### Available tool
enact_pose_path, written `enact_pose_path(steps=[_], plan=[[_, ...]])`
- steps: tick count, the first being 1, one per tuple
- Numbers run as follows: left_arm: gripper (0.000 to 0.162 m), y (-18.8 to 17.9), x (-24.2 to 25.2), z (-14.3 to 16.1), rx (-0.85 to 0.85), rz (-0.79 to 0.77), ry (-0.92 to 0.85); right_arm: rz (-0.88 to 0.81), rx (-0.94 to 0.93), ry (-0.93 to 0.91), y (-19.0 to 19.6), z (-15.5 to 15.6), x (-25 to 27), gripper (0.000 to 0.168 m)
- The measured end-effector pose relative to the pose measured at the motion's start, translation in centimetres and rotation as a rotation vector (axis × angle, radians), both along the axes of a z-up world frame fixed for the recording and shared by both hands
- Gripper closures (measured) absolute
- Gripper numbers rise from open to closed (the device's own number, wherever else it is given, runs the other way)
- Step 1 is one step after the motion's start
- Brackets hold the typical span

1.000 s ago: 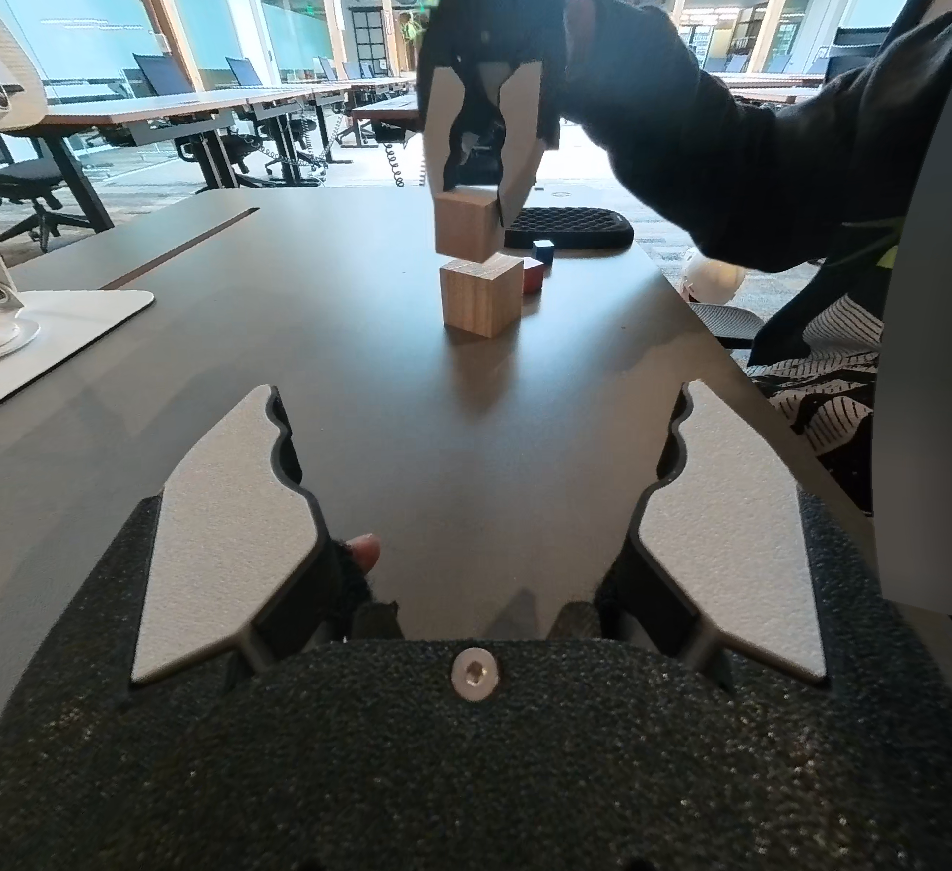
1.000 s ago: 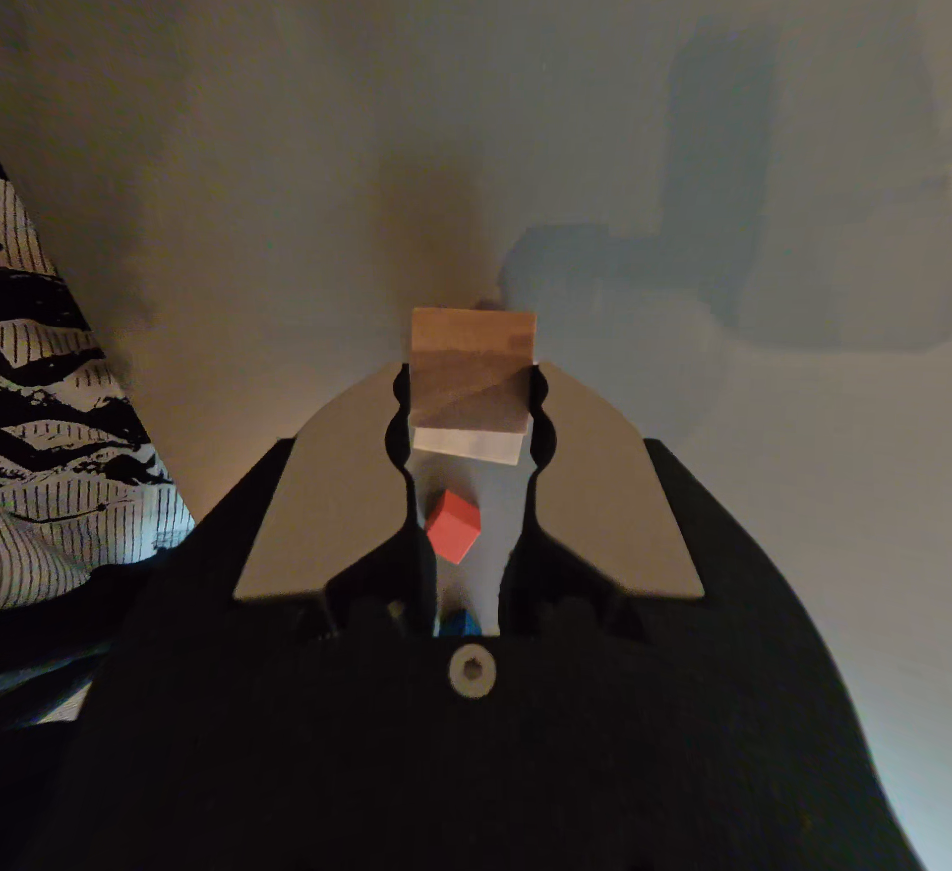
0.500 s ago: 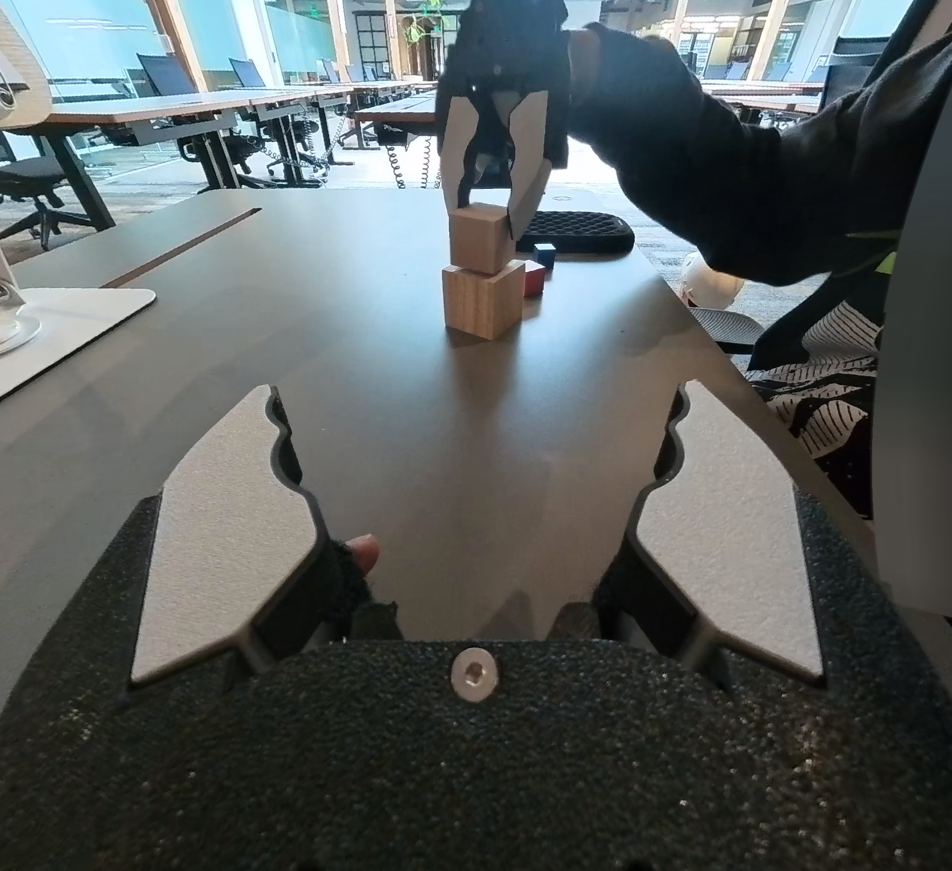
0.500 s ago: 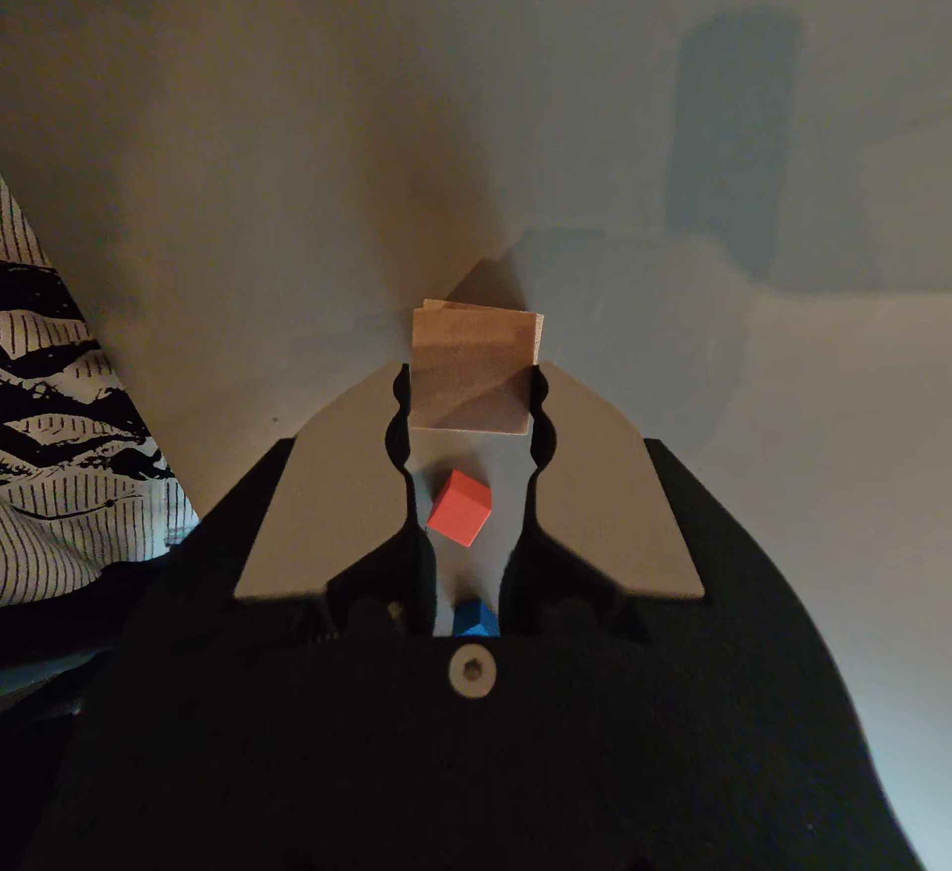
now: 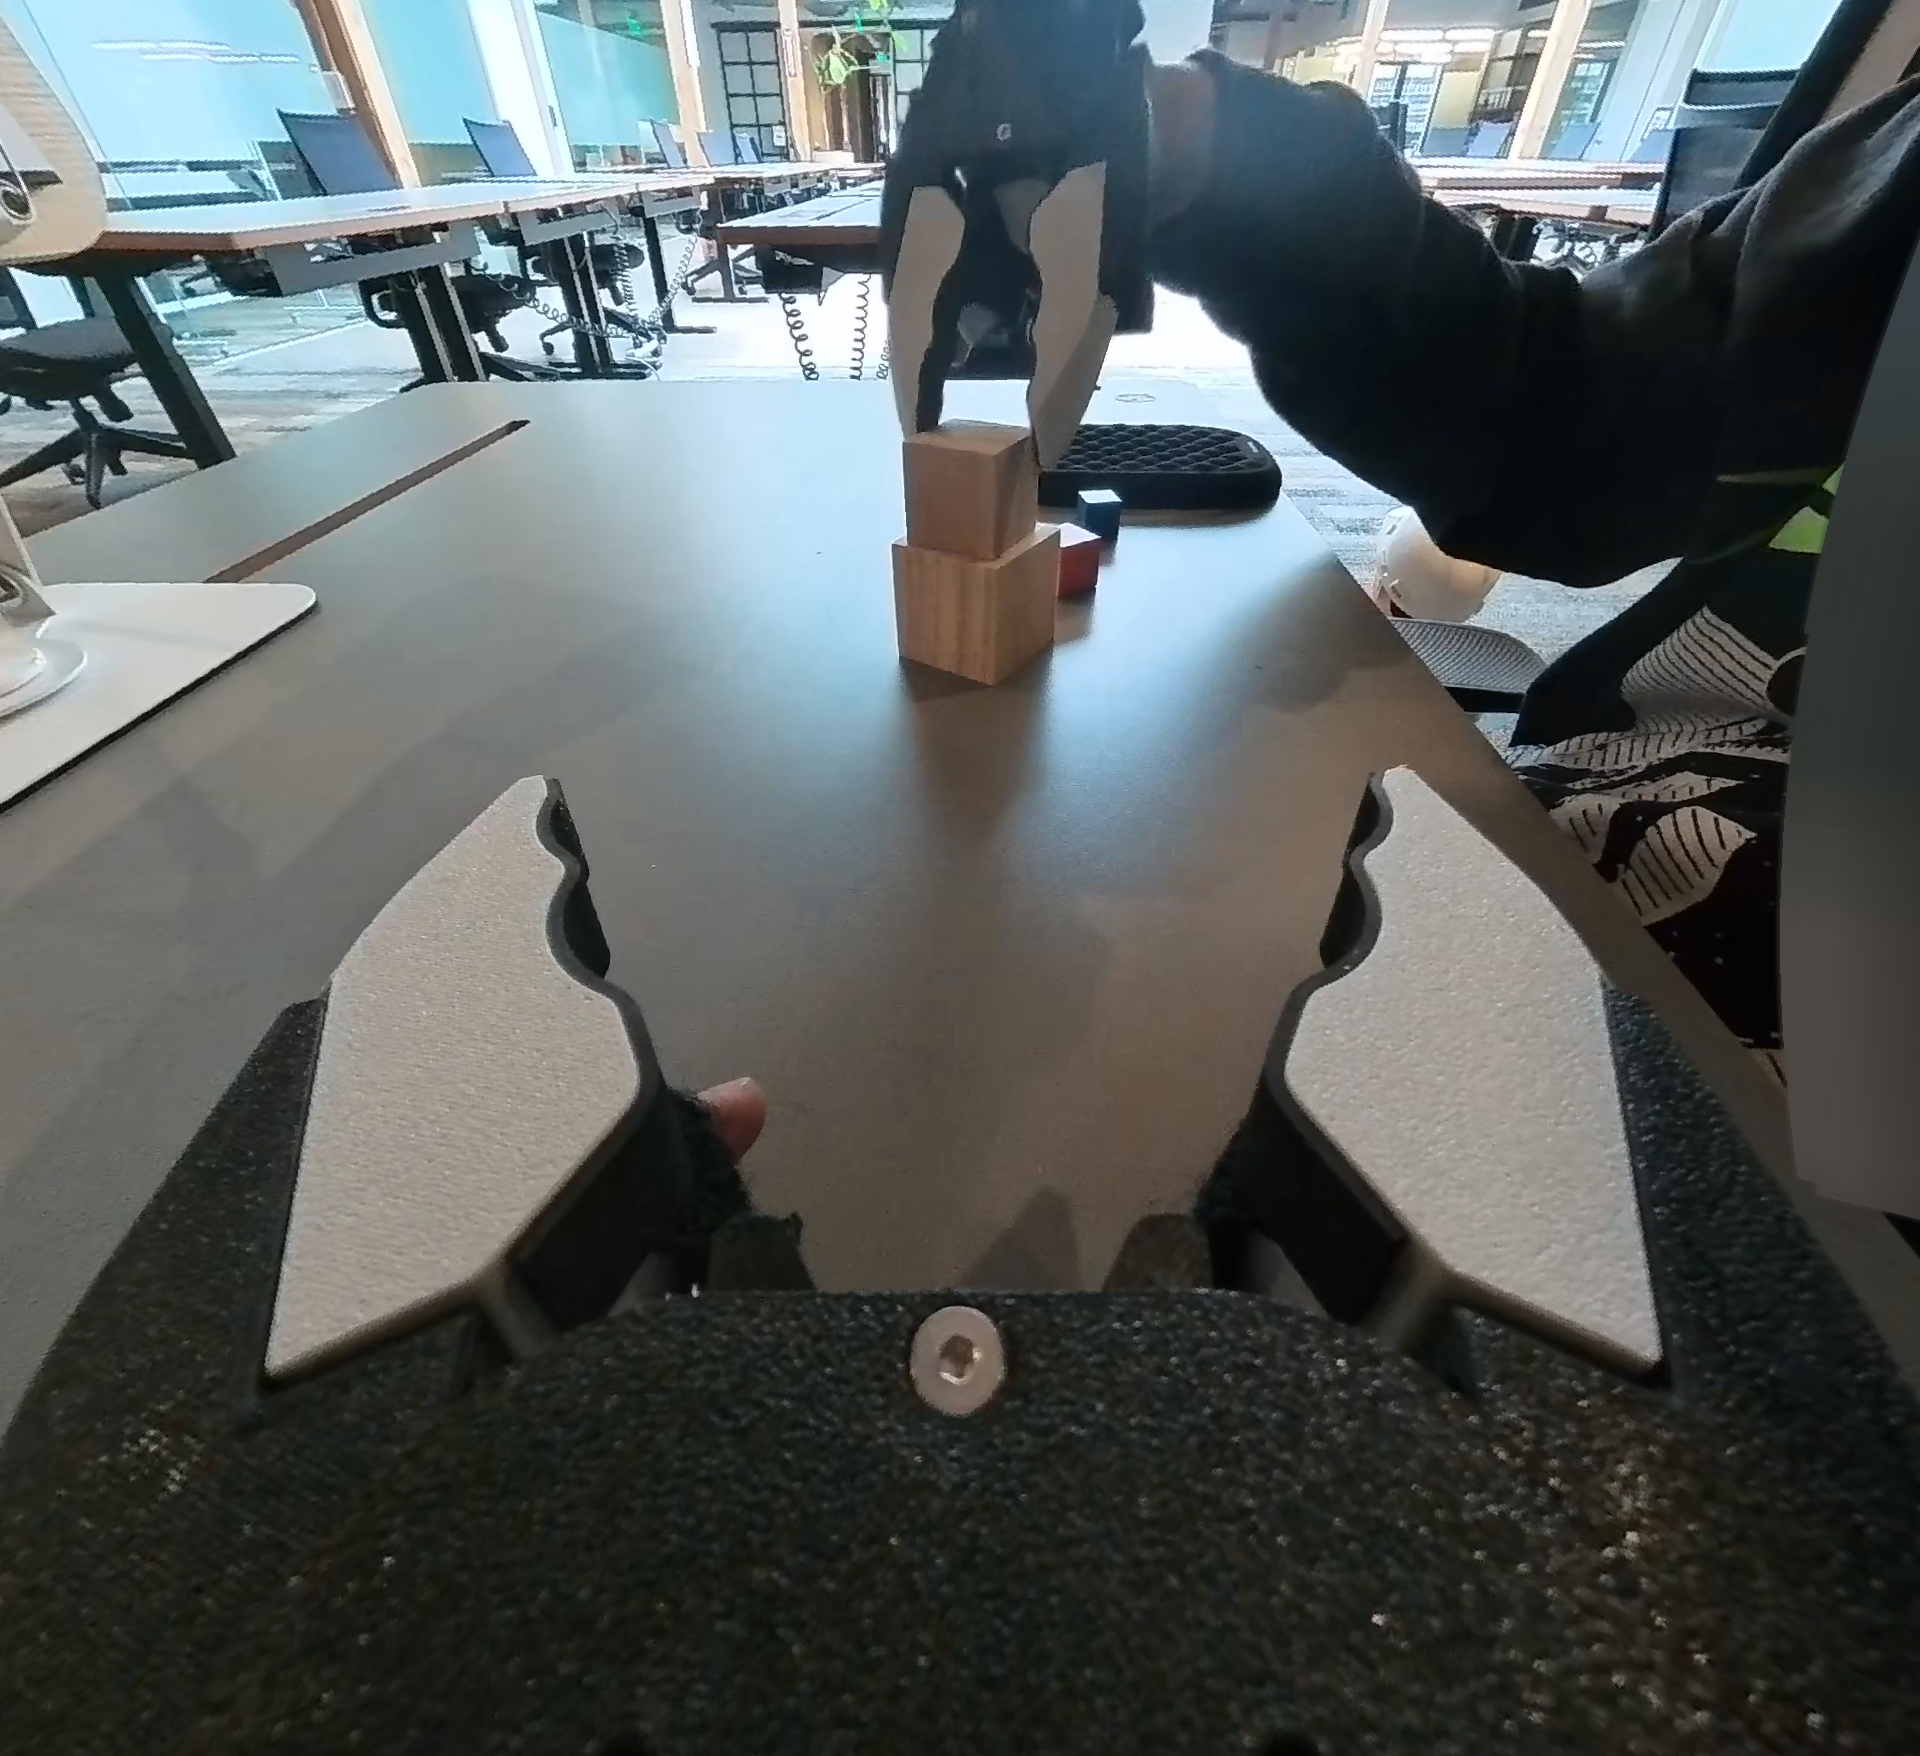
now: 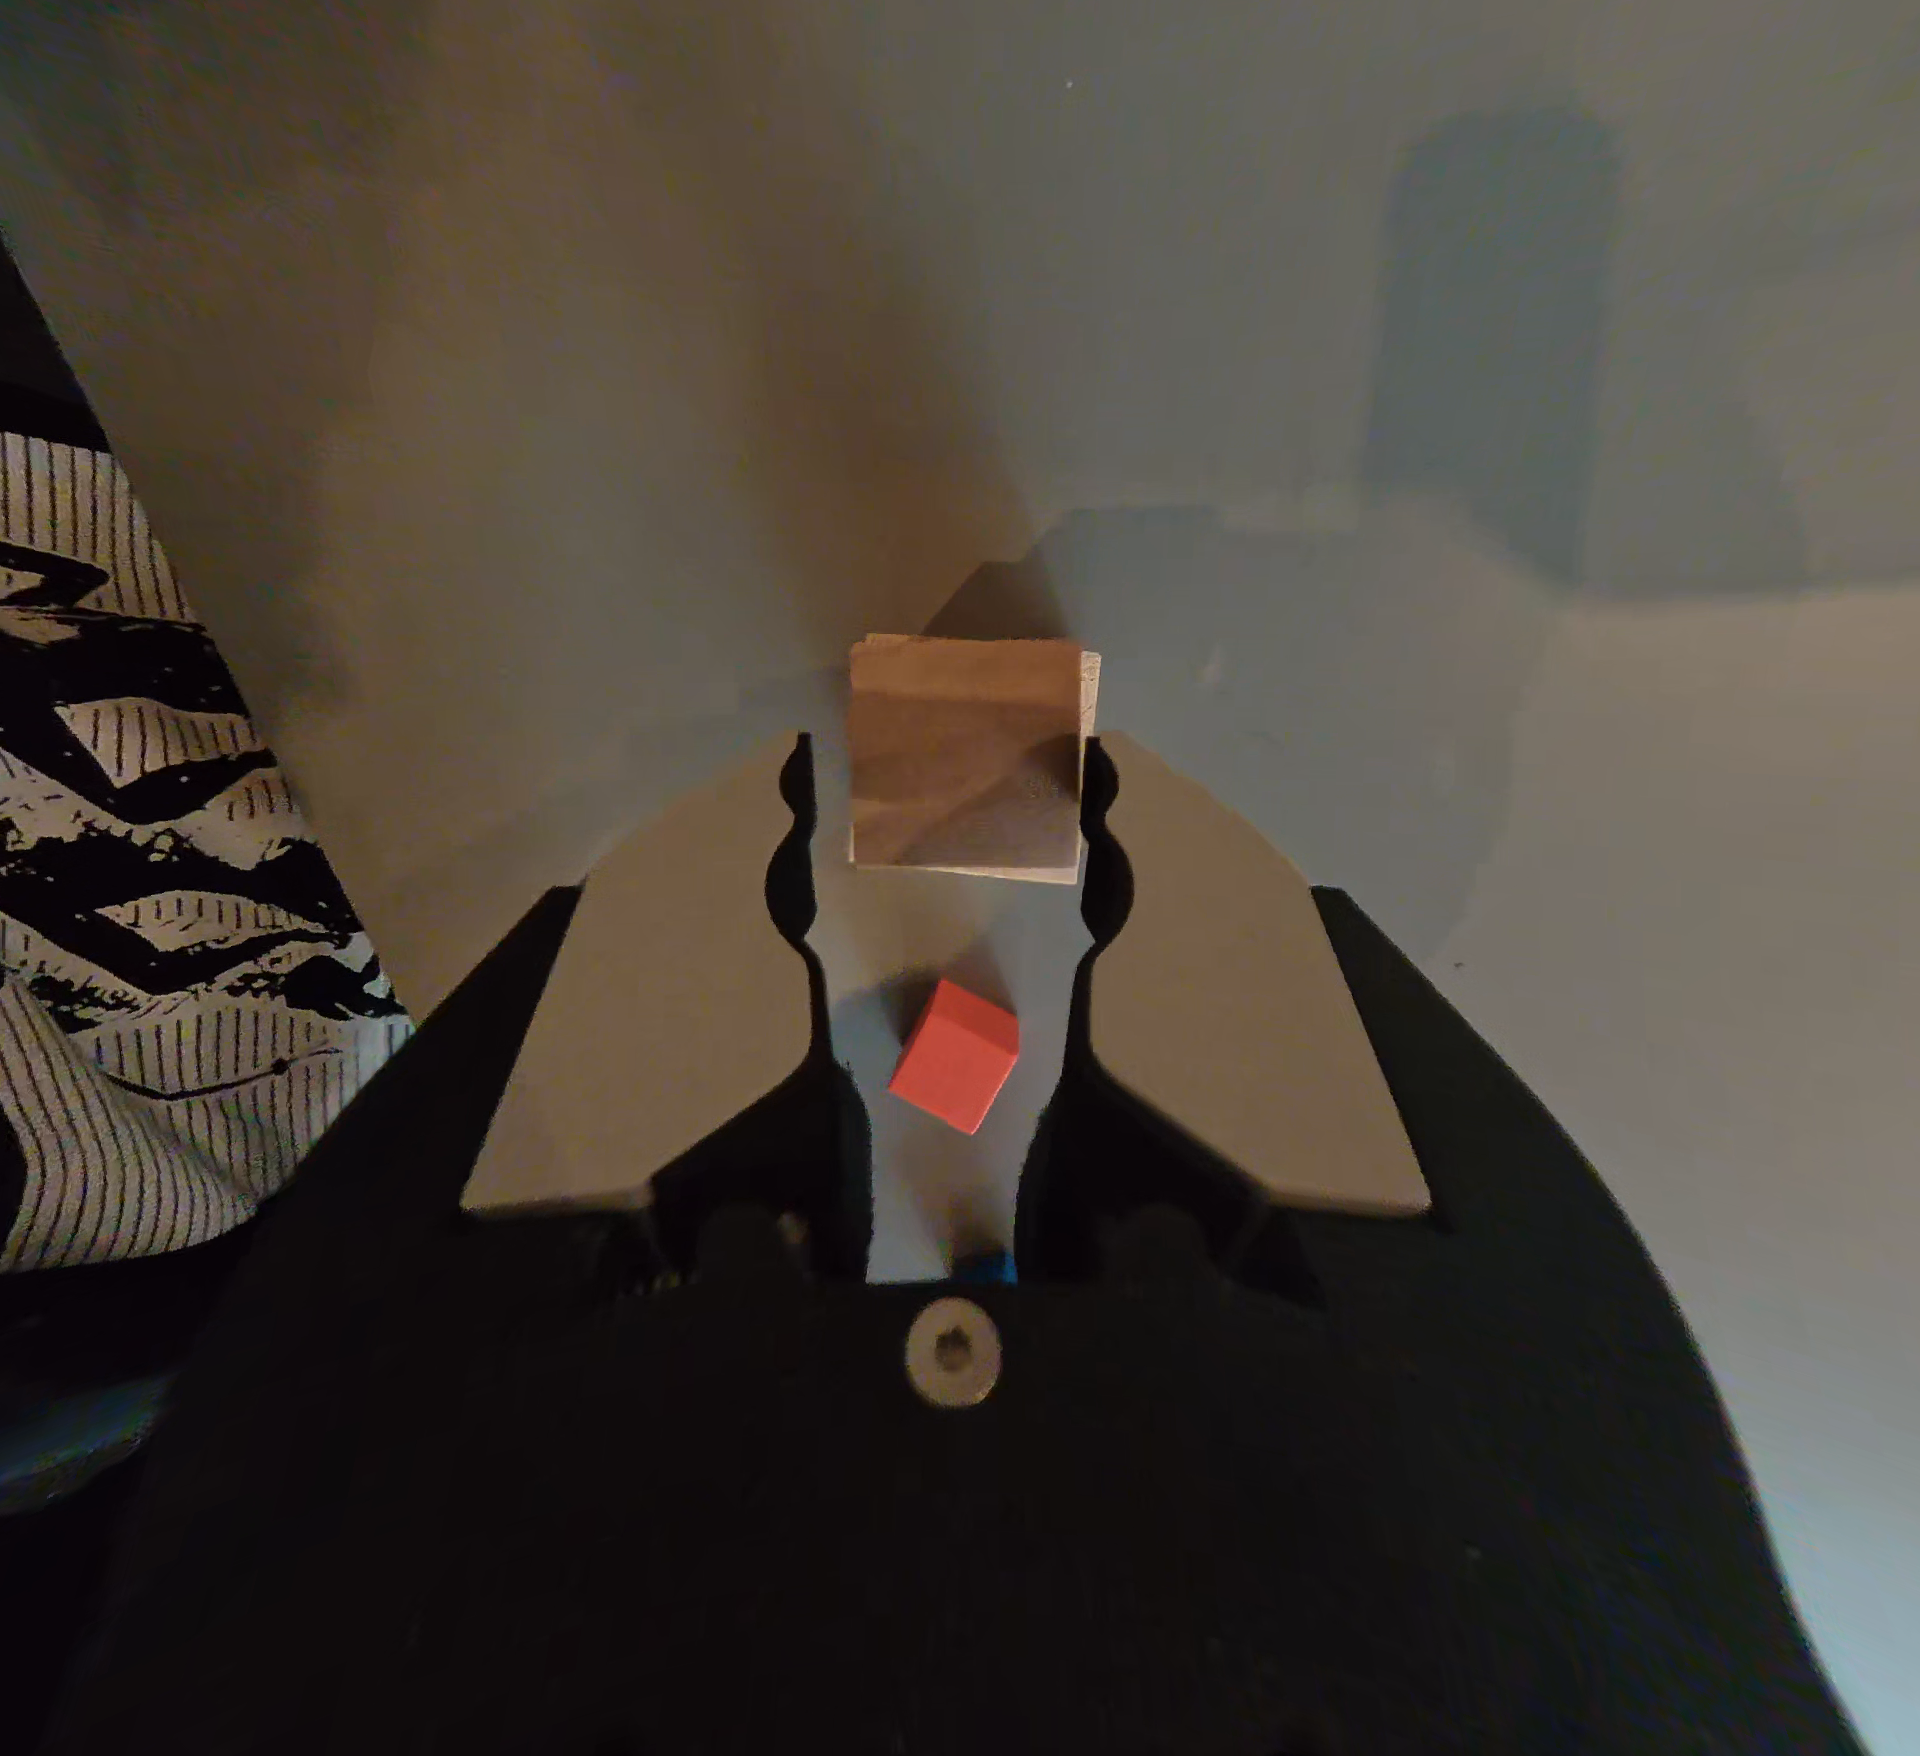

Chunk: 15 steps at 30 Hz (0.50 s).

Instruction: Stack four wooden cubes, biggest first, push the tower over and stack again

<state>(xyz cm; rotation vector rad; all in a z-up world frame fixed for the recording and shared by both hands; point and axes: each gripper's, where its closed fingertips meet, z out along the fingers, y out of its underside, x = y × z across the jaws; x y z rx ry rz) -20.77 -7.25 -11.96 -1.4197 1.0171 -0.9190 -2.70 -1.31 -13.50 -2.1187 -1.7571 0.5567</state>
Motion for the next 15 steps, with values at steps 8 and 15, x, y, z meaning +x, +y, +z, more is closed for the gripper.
enact_pose_path(steps=[8,15], plan=[[0.027,0.0,0.0,0.0,0.001,0.000,0.002,-0.067,0.068,0.016,-0.3,1.4,3.4,0.116],[0.028,0.0,0.0,0.0,0.003,0.002,0.005,-0.254,0.045,-0.024,-1.3,-2.8,8.1,0.118]])
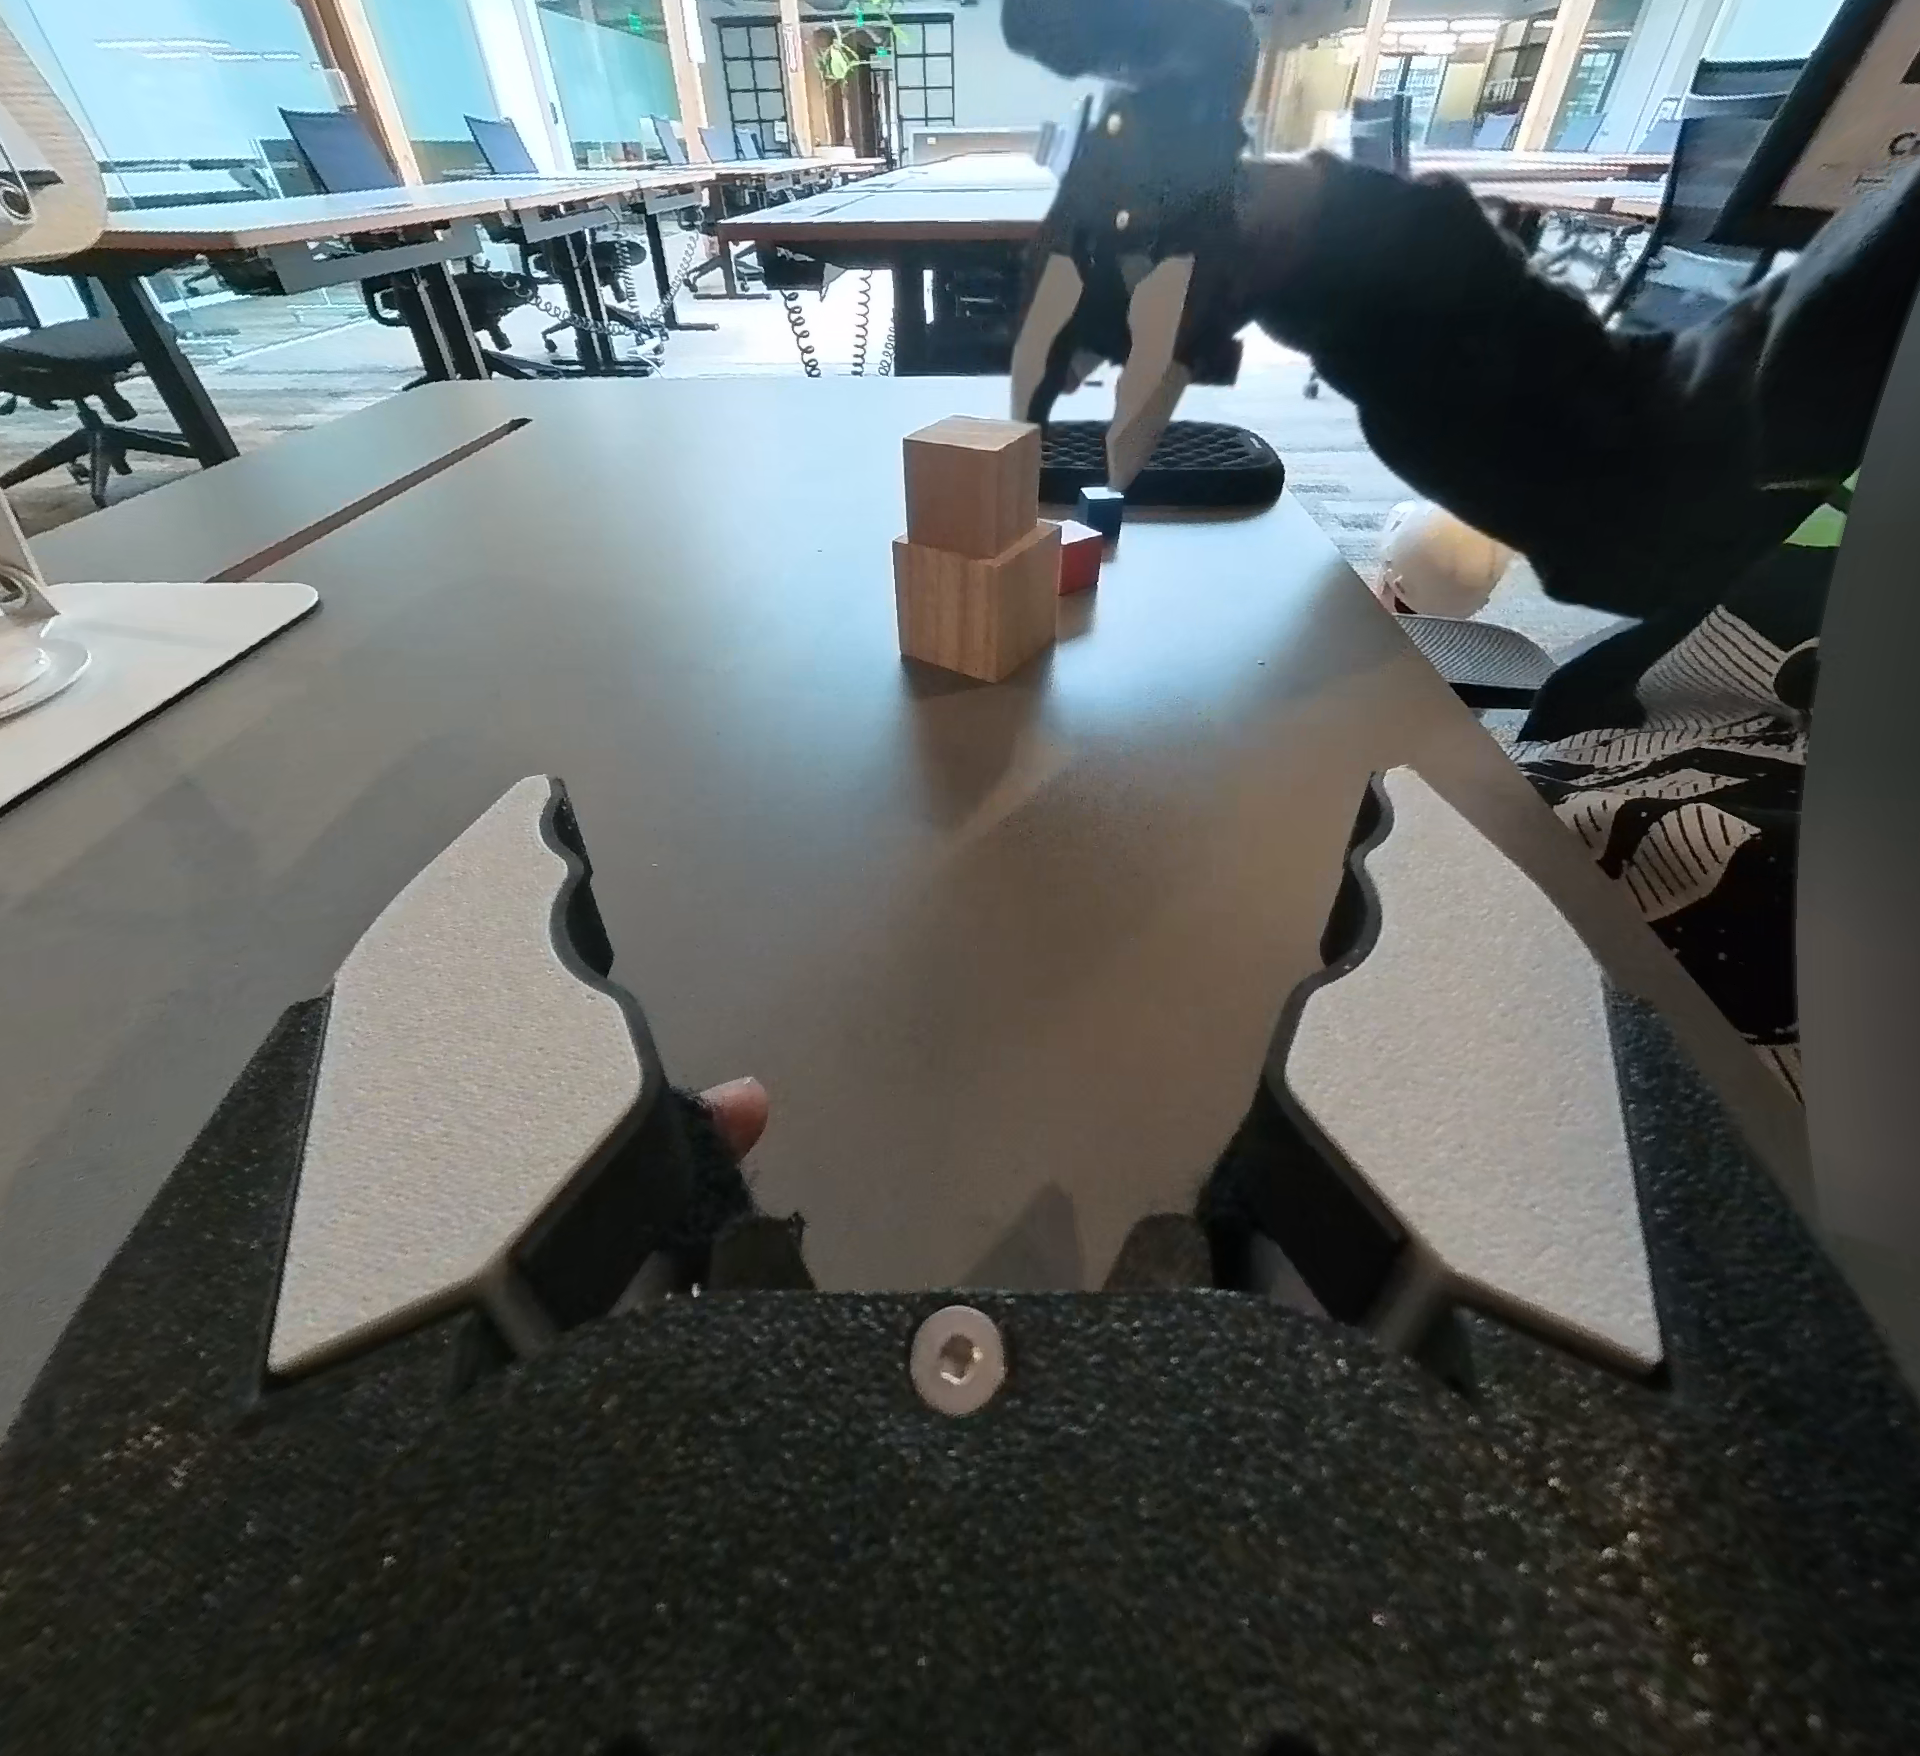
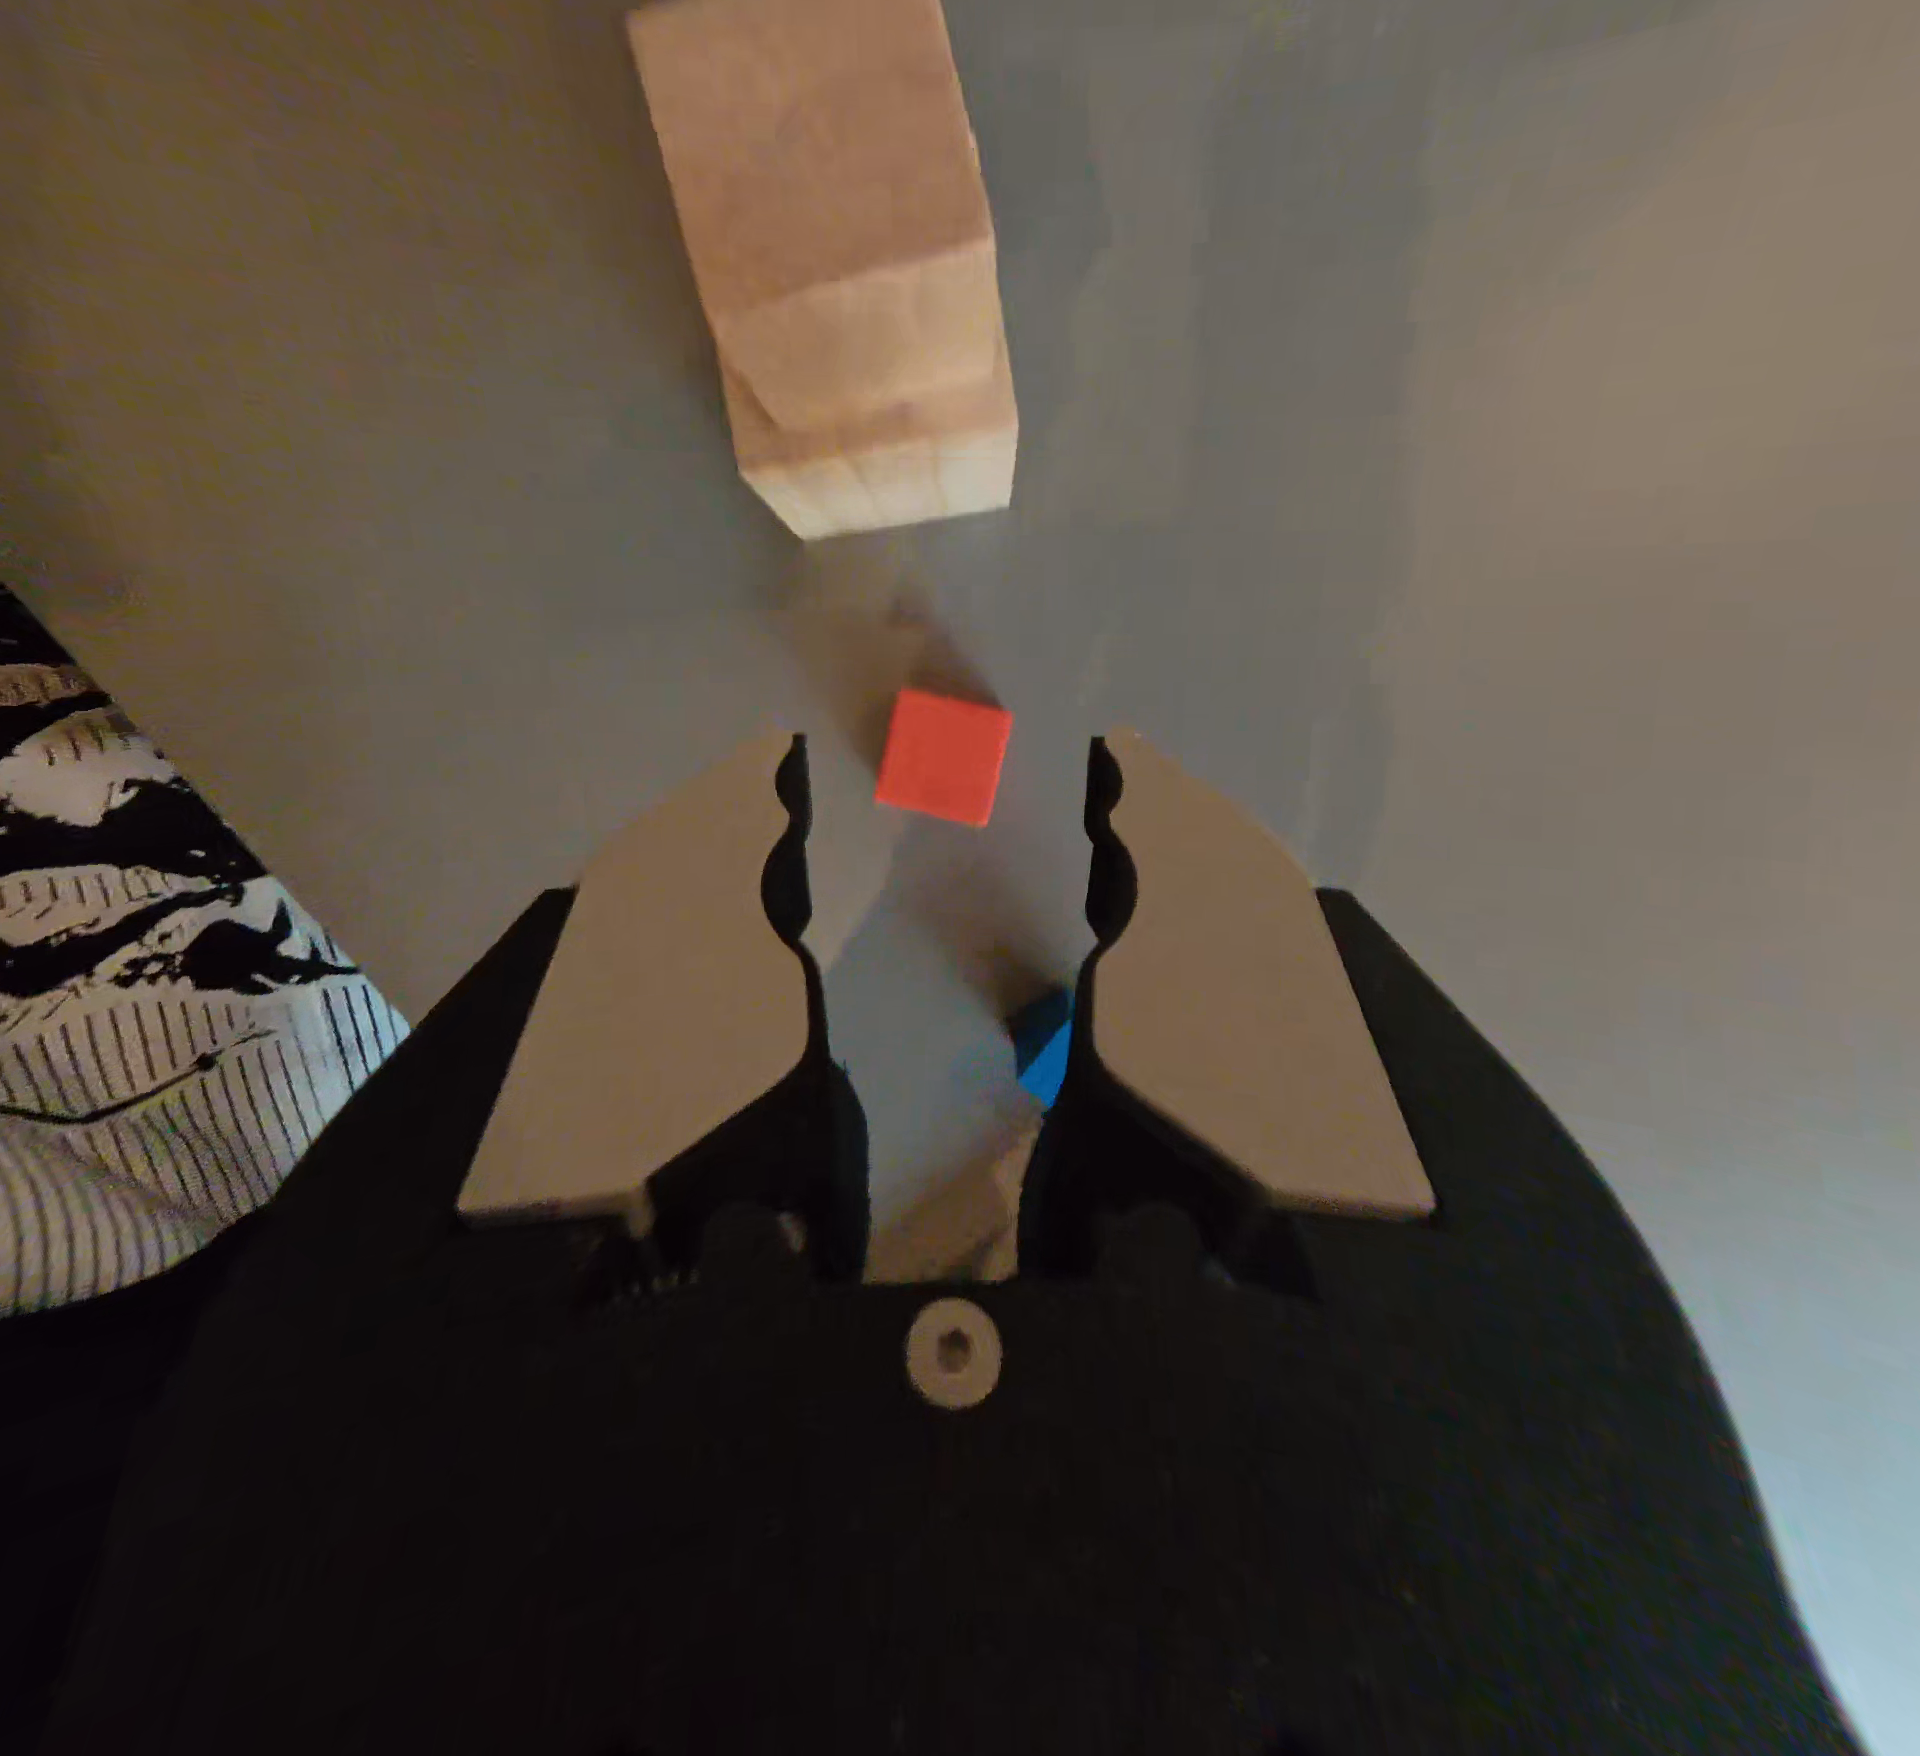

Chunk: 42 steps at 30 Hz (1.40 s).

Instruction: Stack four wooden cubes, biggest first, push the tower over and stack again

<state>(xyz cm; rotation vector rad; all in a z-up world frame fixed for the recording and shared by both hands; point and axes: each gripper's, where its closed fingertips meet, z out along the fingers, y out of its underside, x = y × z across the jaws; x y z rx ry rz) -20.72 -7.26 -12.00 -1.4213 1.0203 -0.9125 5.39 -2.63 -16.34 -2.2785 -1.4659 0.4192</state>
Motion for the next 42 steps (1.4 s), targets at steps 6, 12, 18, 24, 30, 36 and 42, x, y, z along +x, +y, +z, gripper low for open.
enact_pose_path(steps=[6,12,18,24,30,36,42], plan=[[0.028,0.1,-0.1,0.1,0.001,0.008,-0.004,-0.052,-0.019,0.045,-0.6,-2.6,0.2,0.120],[0.028,0.1,-0.1,0.1,-0.001,0.009,-0.004,-0.036,-0.021,0.044,-0.2,-3.5,0.1,0.142],[0.028,0.0,-0.1,0.1,-0.004,0.006,-0.005,0.002,-0.002,0.065,0.4,-0.2,-0.7,0.142],[0.028,0.0,0.0,0.0,-0.002,0.004,-0.001,0.105,0.083,0.111,1.1,5.4,-3.9,0.142],[0.028,-0.1,0.0,0.0,-0.001,0.000,0.002,0.191,0.086,0.107,1.4,7.1,-6.8,0.142],[0.028,-0.1,0.0,-0.1,-0.003,-0.003,0.002,0.215,0.040,0.080,1.6,5.9,-7.7,0.142],[0.028,-0.1,0.0,-0.1,-0.006,-0.004,0.002,0.221,0.028,0.077,1.6,5.5,-7.6,0.142]])
